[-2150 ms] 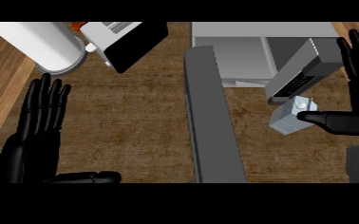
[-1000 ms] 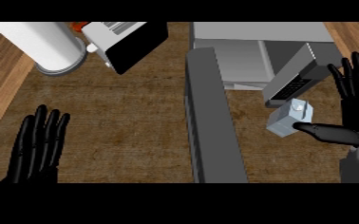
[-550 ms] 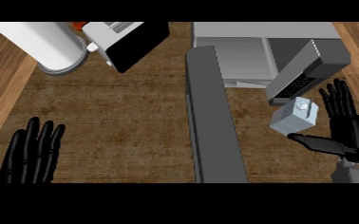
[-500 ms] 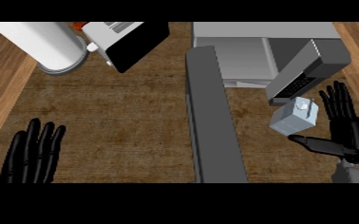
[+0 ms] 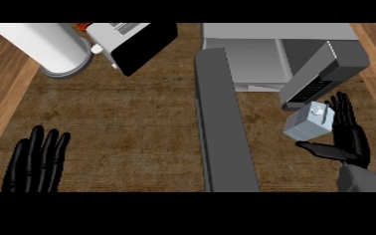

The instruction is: Pick up the milk, place it into the microwave and close the microwave

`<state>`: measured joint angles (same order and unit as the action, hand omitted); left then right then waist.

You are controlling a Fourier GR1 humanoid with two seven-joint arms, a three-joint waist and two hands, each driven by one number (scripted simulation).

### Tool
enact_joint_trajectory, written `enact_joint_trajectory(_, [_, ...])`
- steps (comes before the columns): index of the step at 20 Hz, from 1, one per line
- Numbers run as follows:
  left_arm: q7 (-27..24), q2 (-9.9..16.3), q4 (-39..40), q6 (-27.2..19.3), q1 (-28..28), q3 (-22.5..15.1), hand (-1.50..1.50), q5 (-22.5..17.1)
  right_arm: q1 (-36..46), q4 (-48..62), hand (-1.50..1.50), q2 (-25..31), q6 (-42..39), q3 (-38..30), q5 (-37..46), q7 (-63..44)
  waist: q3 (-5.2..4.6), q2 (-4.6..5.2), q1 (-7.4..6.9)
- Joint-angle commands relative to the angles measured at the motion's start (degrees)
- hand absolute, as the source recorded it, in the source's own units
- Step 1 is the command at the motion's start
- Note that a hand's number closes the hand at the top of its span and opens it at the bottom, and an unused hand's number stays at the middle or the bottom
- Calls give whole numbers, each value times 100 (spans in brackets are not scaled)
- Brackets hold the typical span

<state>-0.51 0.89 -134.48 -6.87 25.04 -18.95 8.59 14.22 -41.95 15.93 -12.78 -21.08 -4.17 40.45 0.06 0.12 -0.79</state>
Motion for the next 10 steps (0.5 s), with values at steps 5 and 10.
enact_joint_trajectory(5, [-68,-1,-58,-90,190,-341,-150,141,932,2320,-150,296,-21,-155,277,1220,10,23,-58])
enact_joint_trajectory(10, [-324,152,35,4,217,84,-150,-222,762,2718,-150,230,24,27,548,2005,9,22,-46])
